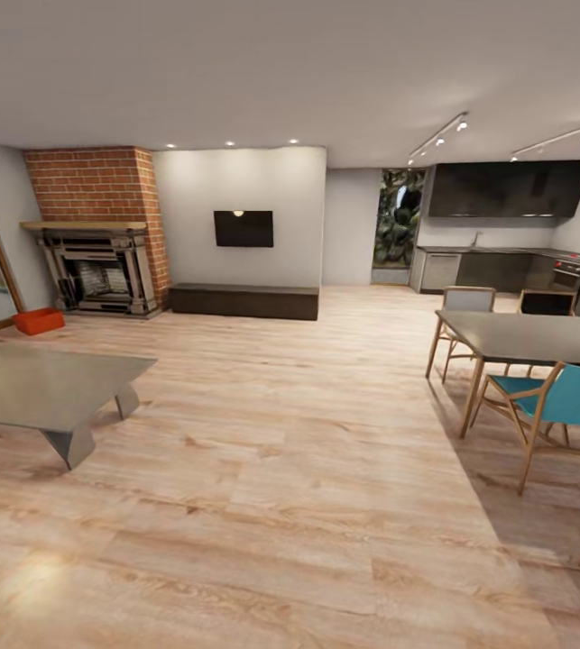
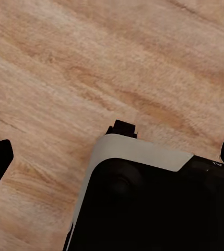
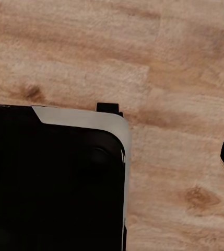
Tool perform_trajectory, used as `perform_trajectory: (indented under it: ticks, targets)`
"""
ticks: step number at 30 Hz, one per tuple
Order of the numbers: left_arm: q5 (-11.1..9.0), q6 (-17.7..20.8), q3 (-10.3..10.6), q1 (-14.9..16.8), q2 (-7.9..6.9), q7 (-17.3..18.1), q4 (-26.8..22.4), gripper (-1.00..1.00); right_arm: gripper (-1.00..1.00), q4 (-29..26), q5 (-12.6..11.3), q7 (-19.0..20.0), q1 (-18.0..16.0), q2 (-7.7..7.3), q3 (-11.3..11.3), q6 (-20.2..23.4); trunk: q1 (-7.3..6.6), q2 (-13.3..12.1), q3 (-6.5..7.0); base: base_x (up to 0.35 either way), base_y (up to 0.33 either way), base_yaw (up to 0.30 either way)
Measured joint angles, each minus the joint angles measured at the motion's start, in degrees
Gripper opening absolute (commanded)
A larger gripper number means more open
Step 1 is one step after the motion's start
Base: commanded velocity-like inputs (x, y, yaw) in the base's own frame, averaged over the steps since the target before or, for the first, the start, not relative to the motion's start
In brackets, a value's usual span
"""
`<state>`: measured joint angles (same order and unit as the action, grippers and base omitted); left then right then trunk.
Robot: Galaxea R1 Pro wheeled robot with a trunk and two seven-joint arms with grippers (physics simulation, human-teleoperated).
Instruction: Move the two storage containers from the living room to the garage. In the garage, place one container on the floor and stack the other container on top of it (either order is fine).
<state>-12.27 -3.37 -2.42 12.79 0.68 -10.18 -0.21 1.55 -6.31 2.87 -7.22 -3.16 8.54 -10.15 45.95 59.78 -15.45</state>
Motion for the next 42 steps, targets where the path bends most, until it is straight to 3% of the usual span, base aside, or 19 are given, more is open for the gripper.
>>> perform_trajectory:
  ticks: [21,33,42]
  targets:
    - [0.0,0.0,0.0,0.0,0.07,0.0,0.0,1.0,1.0,0.0,0.1,0.0,0.0,0.0,-0.1,0.0,0.0,0.0,0.0,0.323,0.0,0.0]
    - [0.0,-0.1,0.0,0.0,0.01,0.0,0.0,1.0,1.0,0.0,-0.4,0.6,0.0,0.93,-0.7,-0.2,0.0,0.0,0.0,0.323,0.0,0.0]
    - [0.0,-0.1,0.0,0.0,0.0,0.0,0.0,1.0,1.0,0.0,-0.6,0.0,0.0,0.96,-0.8,0.3,0.0,0.0,0.0,0.323,0.0,0.244]
